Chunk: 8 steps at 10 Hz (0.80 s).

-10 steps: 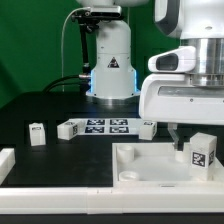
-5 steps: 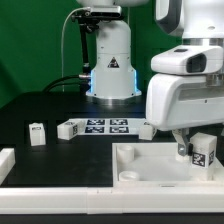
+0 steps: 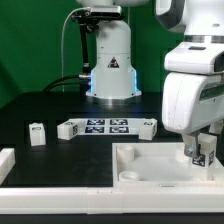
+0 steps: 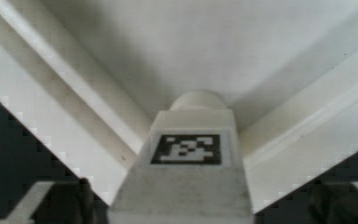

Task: Assemble one leg

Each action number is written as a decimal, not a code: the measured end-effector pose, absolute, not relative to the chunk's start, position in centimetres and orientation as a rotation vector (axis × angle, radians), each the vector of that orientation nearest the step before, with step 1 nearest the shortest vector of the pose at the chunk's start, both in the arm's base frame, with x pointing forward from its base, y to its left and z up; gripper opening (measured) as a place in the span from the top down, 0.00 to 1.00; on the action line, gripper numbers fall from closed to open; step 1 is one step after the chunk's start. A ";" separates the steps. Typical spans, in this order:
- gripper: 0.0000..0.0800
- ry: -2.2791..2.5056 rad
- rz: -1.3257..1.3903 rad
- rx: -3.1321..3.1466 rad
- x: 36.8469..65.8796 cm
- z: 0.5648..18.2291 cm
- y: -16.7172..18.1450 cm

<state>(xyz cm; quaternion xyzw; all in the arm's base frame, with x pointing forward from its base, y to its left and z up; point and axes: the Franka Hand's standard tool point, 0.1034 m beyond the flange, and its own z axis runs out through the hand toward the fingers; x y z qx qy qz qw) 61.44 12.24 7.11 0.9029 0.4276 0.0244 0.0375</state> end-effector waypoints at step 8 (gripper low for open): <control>0.63 0.444 0.195 3.047 61.9 7.1 12.6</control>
Offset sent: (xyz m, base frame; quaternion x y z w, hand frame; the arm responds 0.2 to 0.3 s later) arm 0.0000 0.0000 0.0000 0.0000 0.0000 0.0899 0.9960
